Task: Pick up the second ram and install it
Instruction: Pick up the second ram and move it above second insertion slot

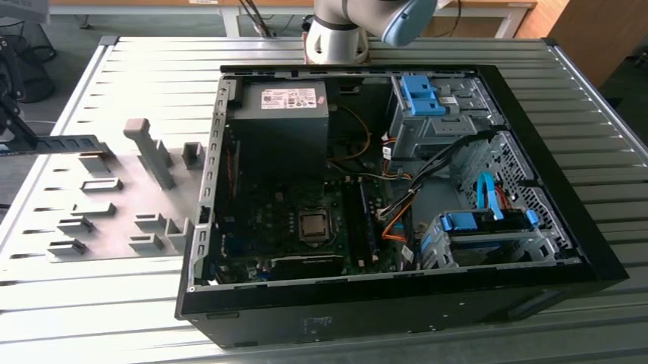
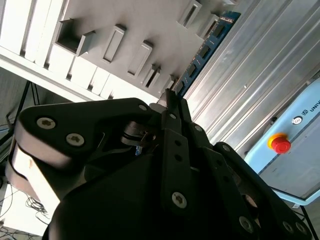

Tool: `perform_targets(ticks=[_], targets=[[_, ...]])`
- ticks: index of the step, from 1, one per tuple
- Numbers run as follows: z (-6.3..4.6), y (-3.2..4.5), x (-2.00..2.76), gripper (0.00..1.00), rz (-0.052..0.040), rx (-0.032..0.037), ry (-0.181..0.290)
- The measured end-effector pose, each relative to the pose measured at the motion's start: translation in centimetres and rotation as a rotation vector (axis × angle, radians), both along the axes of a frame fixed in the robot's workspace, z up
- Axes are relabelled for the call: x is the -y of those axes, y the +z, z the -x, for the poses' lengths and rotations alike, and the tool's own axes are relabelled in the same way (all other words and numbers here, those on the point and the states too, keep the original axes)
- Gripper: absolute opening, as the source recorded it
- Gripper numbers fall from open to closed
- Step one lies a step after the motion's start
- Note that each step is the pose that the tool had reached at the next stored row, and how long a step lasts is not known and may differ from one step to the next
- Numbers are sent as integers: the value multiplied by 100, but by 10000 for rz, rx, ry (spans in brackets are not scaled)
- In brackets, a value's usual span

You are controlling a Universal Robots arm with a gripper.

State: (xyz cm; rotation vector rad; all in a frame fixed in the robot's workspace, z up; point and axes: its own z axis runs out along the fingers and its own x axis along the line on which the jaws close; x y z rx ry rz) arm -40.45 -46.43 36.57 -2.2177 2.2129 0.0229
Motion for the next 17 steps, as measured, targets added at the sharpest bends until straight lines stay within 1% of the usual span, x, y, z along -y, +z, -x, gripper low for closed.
perform_targets(ticks=[17], targets=[[0, 158, 0, 14, 0, 0, 0]])
